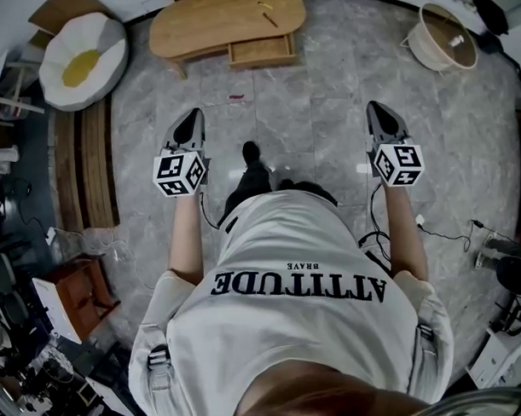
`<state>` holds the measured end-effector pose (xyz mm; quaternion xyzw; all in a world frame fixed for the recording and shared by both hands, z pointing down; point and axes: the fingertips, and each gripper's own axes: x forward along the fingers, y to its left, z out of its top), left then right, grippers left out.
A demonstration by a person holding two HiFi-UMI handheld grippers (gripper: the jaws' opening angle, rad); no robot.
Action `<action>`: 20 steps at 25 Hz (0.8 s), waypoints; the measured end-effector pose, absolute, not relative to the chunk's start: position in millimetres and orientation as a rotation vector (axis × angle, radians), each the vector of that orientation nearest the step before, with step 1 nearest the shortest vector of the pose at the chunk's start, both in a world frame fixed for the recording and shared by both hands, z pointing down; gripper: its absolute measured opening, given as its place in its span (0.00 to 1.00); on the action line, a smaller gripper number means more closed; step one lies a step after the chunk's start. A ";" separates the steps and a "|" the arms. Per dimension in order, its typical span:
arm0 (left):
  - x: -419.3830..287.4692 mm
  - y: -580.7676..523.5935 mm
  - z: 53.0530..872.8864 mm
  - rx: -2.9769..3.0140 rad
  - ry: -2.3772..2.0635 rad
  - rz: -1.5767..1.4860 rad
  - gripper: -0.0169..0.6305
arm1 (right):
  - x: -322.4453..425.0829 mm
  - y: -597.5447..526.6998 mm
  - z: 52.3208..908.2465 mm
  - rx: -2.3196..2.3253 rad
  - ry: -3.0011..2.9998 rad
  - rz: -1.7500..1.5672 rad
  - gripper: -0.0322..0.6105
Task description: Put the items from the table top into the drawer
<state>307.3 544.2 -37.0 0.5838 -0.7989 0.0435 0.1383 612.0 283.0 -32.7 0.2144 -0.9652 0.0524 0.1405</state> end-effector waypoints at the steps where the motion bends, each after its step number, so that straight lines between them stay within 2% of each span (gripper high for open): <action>1: 301.4 539.7 -35.9 1.692 -2.307 0.123 0.06 | 607.3 279.9 -31.9 0.623 -2.784 0.151 0.08; 20: 155.0 452.3 -28.1 1.851 -2.178 0.159 0.06 | 472.8 242.2 -29.8 0.705 -2.726 0.150 0.08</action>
